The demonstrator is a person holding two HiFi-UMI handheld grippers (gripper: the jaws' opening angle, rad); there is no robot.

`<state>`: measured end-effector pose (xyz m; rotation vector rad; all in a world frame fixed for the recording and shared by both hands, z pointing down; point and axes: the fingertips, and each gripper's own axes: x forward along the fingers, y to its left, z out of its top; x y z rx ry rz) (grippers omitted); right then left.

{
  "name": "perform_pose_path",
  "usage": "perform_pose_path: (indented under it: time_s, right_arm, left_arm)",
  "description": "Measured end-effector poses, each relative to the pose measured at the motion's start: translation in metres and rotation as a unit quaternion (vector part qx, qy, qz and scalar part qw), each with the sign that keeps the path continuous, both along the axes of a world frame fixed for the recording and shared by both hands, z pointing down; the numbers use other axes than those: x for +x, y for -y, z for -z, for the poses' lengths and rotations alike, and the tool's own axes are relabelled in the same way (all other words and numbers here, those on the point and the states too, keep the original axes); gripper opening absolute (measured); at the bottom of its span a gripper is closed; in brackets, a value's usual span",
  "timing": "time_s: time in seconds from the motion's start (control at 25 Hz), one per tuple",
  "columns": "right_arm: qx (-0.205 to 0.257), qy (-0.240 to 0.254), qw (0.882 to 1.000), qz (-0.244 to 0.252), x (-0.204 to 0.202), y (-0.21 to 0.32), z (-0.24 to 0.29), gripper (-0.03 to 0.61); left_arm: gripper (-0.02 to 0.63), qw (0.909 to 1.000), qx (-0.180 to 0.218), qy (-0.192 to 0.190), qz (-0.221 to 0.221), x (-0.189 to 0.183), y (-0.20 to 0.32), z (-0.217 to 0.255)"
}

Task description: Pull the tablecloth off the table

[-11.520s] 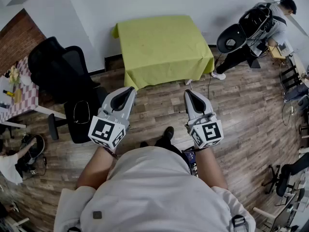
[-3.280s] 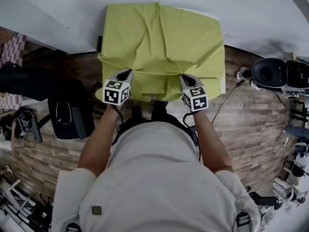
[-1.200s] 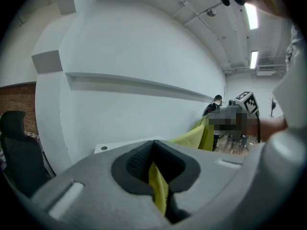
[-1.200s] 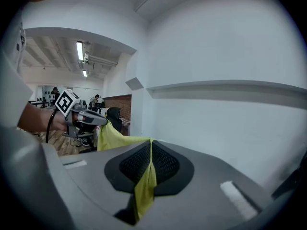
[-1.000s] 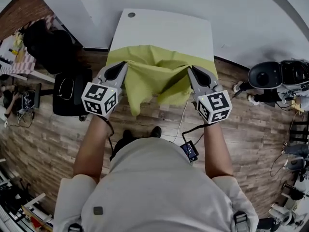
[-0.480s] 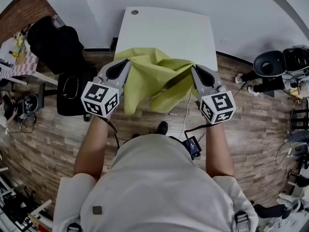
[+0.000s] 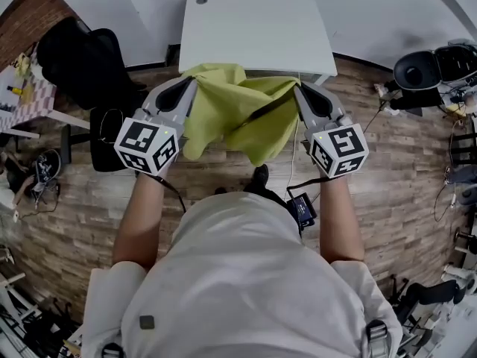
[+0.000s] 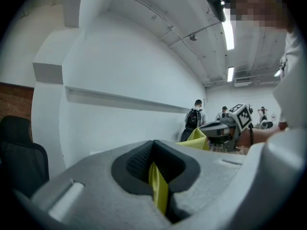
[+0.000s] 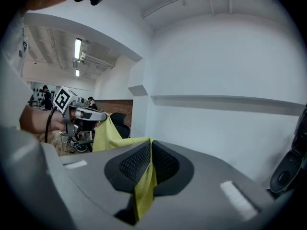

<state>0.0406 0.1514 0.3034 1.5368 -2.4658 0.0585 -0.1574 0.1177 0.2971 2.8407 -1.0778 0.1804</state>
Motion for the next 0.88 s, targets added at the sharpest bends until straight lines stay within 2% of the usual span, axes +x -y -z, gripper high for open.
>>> perform_pose_path:
  time_s: [0.4,0.88]
  right_arm:
    - [0.003,-0.004,1.000,-0.014,-0.036,-0.045,-0.001,0.021]
    - [0.024,-0.001,1.000,-0.013,-0.045,-0.072,-0.001,0.021]
  left_arm:
    - [0.006,0.9998,0.001,-0.006,-0.019,-0.033,-0.044,0.000]
    - [0.006,0.9997,0.011,-0.017,-0.015,-0.037,-0.072,-0.001]
